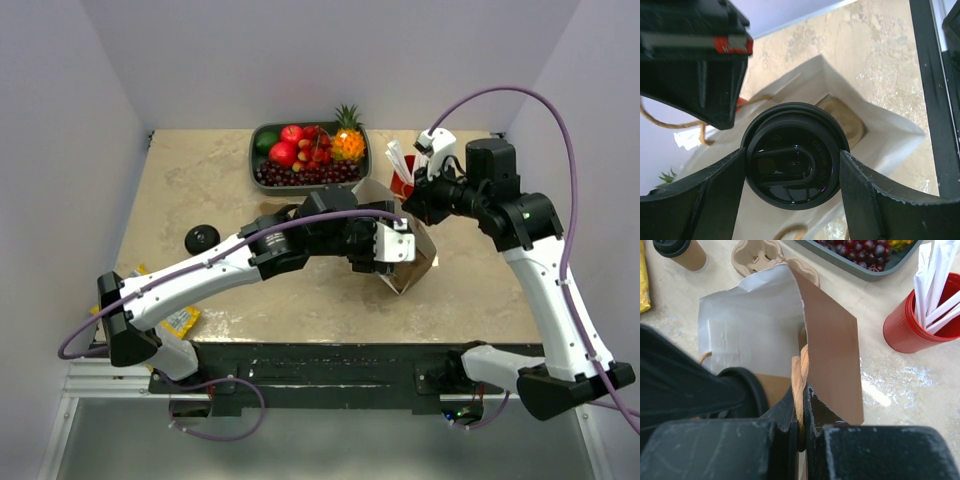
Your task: Pack the takeout coffee
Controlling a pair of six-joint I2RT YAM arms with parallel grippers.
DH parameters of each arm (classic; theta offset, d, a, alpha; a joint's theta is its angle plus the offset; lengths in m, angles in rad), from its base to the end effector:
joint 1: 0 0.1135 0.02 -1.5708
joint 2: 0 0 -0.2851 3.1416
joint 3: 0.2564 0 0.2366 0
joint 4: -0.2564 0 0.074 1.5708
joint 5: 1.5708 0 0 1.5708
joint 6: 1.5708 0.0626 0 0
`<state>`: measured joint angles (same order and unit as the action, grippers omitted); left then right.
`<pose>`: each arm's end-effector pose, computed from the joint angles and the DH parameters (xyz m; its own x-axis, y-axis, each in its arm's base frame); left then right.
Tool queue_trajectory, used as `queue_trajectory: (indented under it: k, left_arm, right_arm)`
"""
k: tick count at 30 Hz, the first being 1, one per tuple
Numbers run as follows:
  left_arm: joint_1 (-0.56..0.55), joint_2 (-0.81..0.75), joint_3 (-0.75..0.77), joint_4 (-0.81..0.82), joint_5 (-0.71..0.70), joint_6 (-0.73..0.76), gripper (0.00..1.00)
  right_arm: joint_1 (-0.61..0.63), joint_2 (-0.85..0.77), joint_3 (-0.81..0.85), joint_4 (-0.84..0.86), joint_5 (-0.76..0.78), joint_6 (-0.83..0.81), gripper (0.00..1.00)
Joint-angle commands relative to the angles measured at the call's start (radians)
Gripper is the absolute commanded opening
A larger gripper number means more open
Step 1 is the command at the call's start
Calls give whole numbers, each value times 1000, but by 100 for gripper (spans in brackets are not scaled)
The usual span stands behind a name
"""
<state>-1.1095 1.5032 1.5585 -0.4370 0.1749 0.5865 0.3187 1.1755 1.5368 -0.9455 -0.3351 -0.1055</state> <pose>0.1468 -0.3199 0.4200 0.3897 0.4404 -0.8088 0.8861 0.0600 0.4596 0.1969 0.0866 0.4402 -0.4623 -0.2572 -0.8486 -0.6085 0.7882 0.0925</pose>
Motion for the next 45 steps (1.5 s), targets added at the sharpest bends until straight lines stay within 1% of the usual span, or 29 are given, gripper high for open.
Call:
queue_trajectory:
  k: [1, 6, 8, 12, 17, 20, 21, 22, 29, 33, 34, 35, 38, 40, 45]
  left_arm:
    - [-4, 49, 38, -8, -49, -13, 0]
    - [-12, 97, 57, 17, -92, -27, 0]
    - [-16, 129, 83, 14, -110, -56, 0]
    - [-29, 144, 75, 38, -140, -112, 0]
    - [-39, 114, -17, 99, -172, -209, 0]
    - [-39, 43, -156, 252, -190, -214, 0]
    - [-39, 26, -210, 330, -181, -196, 0]
    - [-41, 19, -215, 348, -180, -189, 0]
    - [-41, 60, -130, 389, -180, -208, 0]
    - [-41, 89, -81, 379, -170, -278, 0]
    - [-41, 95, -71, 373, -154, -292, 0]
    - [-41, 106, -51, 365, -155, -331, 0]
    - [-41, 141, -19, 334, -173, -388, 0]
    - [-38, 164, -11, 319, -218, -418, 0]
    - [-13, 235, 17, 316, -250, -513, 0]
  right_arm:
    - [-3, -48, 3, -2, -31, -2, 0]
    - [-3, -59, -15, -27, -65, 9, 0]
    - [-4, -74, -27, -35, -65, 15, 0]
    - [-24, -106, -56, -35, -68, 27, 0]
    - [-79, -157, -112, -13, -62, 84, 0]
    - [-82, -191, -162, -2, -84, 98, 0]
    - [-84, -194, -174, -7, -85, 98, 0]
    - [-84, -195, -175, -10, -82, 98, 0]
    - [-92, -180, -156, -26, -91, 95, 0]
    - [-124, -189, -179, -21, -108, 98, 0]
    - [-135, -195, -187, -21, -117, 127, 0]
    - [-151, -198, -201, -22, -122, 130, 0]
    - [-179, -198, -207, -15, -137, 148, 0]
    - [-191, -195, -204, -6, -151, 161, 0]
    - [-193, -186, -219, 2, -171, 176, 0]
